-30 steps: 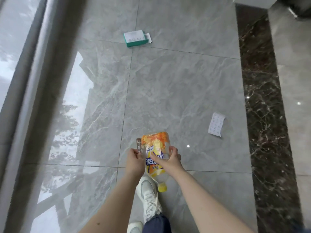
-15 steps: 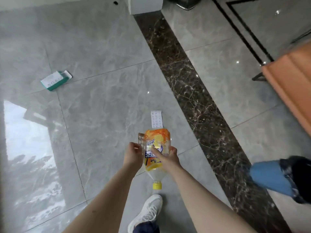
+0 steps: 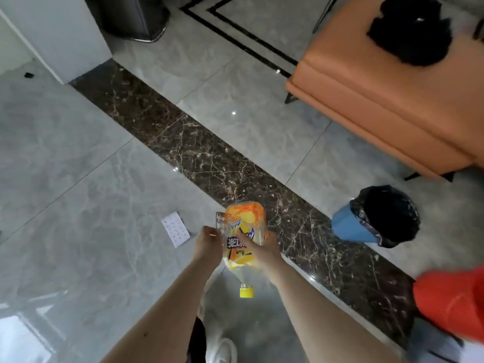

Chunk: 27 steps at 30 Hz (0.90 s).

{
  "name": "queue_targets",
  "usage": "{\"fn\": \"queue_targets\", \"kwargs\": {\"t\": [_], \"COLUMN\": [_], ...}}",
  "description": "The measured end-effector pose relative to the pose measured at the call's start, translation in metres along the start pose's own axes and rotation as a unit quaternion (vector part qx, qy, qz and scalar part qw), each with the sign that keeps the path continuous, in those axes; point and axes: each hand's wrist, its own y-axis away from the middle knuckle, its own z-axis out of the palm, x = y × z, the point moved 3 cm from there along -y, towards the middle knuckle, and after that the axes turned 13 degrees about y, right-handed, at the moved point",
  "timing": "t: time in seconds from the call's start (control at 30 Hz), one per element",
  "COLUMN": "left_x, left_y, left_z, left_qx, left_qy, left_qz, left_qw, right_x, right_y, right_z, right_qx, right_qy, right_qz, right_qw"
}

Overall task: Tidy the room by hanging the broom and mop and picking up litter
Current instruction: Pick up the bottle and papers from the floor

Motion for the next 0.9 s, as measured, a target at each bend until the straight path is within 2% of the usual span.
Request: {"fn": "queue_targets", "kwargs": {"t": [0.2, 0.33, 0.5, 0.63, 0.77, 0.9], "left_x": [0.048, 0.072, 0.1, 0.122, 0.136, 0.135], "left_y": [-0.022, -0.031, -0.044, -0.047, -0.038, -0.03], "left_z": [0.09, 0.141, 0.193, 0.241, 0.305, 0.374], "left_qx": [-0.073, -0.129, -0.165, -0.186, -0.234, -0.245], "left_qy": [-0.079, -0.141, -0.208, -0.23, -0.255, -0.26], "left_qz": [0.036, 0.081, 0.082, 0.081, 0.122, 0.116], "left_qw": [0.994, 0.978, 0.961, 0.952, 0.93, 0.927], "right_x": [0.012, 0.023, 0.028, 0.036, 0.062, 0.096], "right_y": [-0.032, -0.054, -0.071, -0.077, -0.087, -0.104], "right_z": [-0.078, -0.122, -0.168, -0.208, -0.257, -0.305], "right_qx": [0.04, 0.059, 0.103, 0.119, 0.147, 0.154], "right_qy": [-0.096, -0.118, -0.17, -0.202, -0.23, -0.267], "right_qz": [0.034, 0.068, 0.09, 0.102, 0.119, 0.149], "right_qw": [0.994, 0.989, 0.976, 0.967, 0.955, 0.94]}}
